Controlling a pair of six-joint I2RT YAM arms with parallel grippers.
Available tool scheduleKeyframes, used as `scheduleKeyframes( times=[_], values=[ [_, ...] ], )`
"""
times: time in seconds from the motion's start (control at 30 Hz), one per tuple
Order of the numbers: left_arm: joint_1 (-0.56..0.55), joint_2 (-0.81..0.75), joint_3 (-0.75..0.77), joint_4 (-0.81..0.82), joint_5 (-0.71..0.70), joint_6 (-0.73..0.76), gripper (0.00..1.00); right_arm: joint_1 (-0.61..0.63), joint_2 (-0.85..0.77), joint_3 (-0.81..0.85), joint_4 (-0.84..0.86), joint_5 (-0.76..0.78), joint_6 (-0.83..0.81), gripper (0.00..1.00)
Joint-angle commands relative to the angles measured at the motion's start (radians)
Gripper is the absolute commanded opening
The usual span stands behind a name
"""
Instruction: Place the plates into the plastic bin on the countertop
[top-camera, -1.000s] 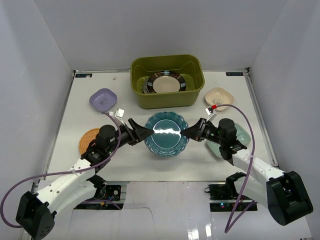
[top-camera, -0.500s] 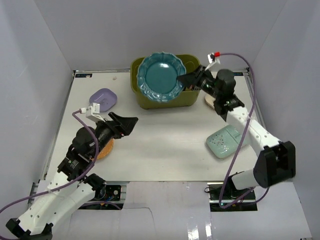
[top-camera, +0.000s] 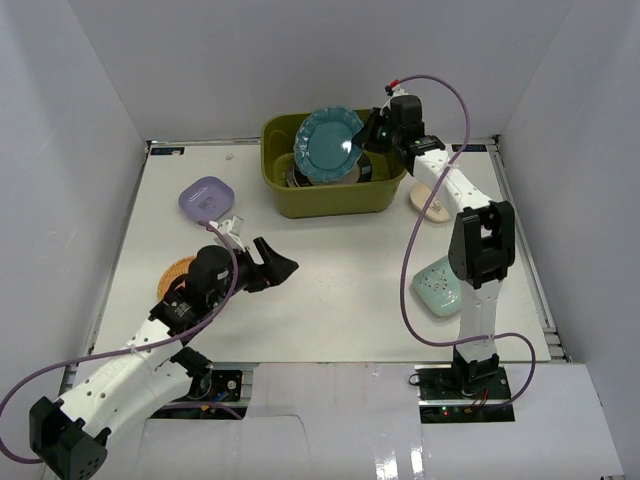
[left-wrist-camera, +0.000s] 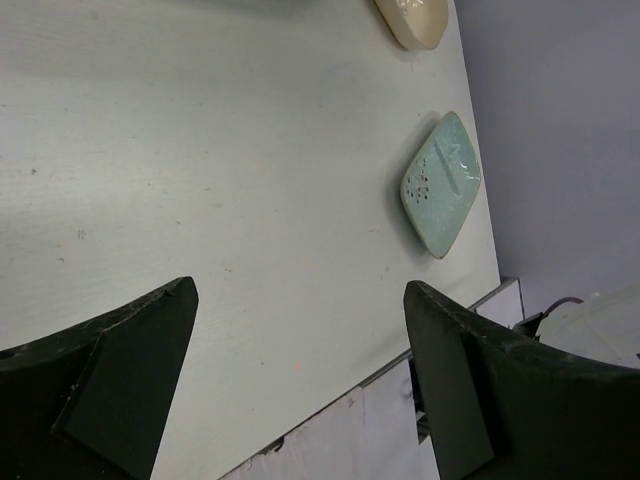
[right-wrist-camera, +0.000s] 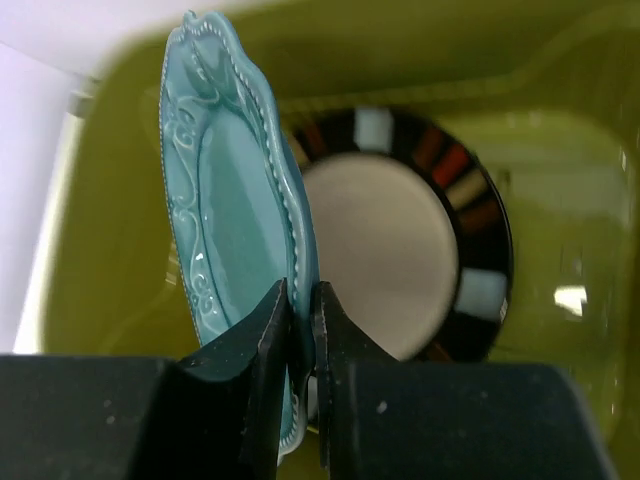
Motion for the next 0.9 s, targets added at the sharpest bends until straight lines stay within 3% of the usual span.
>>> scheduleKeyframes(
  times=[0.0, 0.33, 0.37, 0.47, 0.73, 0.83, 0.87],
  values=[
    [-0.006, 0.027, -0.032, 0.090, 0.068, -0.009, 0.95, 0.000, -0.017, 0.099, 0.063, -0.040, 0.018, 0.08],
    [-0.046, 0.197, -0.054, 0.218, 0.102, -0.040, 0.93, 0.002, 0.014, 0.011, 0.039, -0.006, -0.007, 0.11],
    [-0.057, 0.215, -0.051, 0.238, 0.095, -0.044, 0.93, 0.001, 0.014, 0.007, 0.021, 0.007, -0.011, 0.15],
    [-0.125, 0.298, -0.026, 0.255, 0.064, -0.054, 0.92, 0.000, 0.016, -0.009, -0.013, 0.035, -0.034, 0.43],
    [-0.216, 0.482, 0.035, 0.351, 0.007, -0.072, 0.91, 0.004, -0.010, -0.048, -0.030, 0.049, -0.070, 0.59],
    [-0.244, 0.554, 0.064, 0.373, 0.004, -0.077, 0.91, 0.004, -0.032, -0.059, -0.030, 0.053, -0.082, 0.73],
    [-0.251, 0.577, 0.076, 0.373, 0.002, -0.074, 0.91, 0.007, -0.039, -0.058, -0.036, 0.064, -0.087, 0.82]
  ],
)
